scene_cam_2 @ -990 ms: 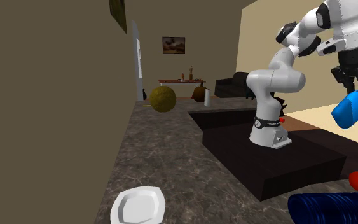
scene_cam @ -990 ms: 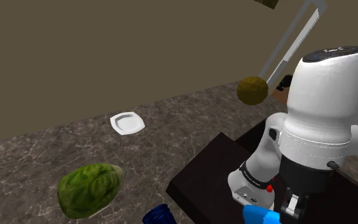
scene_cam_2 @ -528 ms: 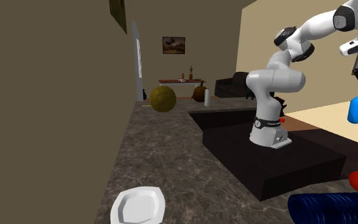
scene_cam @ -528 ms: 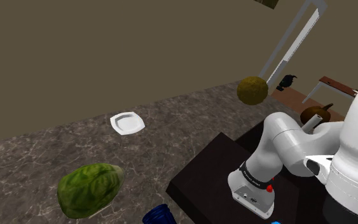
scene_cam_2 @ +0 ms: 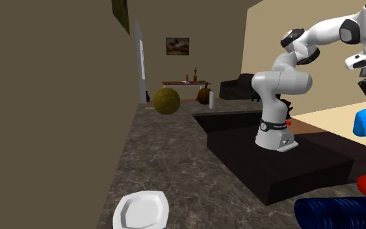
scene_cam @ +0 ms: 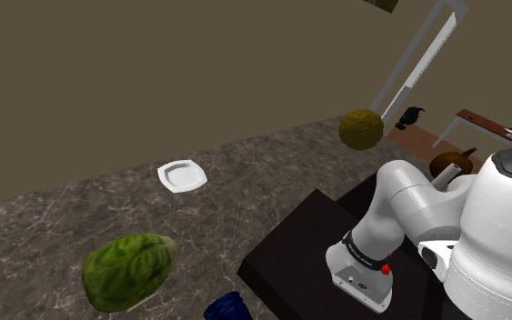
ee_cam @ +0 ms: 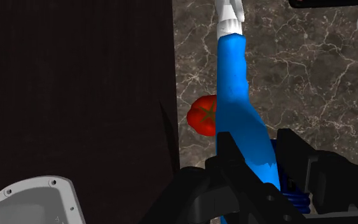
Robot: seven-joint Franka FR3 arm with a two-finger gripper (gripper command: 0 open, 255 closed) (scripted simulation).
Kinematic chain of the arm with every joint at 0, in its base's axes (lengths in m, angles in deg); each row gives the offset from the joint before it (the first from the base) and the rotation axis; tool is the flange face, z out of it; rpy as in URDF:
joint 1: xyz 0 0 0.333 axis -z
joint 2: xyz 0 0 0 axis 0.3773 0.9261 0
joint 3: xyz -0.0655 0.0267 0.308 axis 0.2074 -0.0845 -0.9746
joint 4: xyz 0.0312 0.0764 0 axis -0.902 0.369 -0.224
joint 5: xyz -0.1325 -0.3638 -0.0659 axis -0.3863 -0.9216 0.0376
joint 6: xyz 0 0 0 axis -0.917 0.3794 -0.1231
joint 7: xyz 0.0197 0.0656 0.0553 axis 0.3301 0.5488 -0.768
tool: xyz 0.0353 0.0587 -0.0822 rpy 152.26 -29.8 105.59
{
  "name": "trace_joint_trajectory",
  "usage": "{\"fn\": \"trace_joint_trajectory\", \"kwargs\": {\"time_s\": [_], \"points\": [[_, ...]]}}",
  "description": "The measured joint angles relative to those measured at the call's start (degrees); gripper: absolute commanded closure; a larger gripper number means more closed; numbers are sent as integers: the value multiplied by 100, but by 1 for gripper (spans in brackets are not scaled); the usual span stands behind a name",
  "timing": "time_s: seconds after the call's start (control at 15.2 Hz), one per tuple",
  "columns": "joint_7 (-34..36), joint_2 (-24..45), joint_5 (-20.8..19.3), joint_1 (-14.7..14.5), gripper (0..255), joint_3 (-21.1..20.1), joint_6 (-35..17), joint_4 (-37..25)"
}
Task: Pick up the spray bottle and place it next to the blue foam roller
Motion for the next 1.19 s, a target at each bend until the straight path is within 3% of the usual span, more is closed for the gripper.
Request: {"fn": "trace_joint_trajectory", "kwargs": {"time_s": [1.19], "points": [[-622, 273, 1177, -55, 255, -1344, -982, 796]]}}
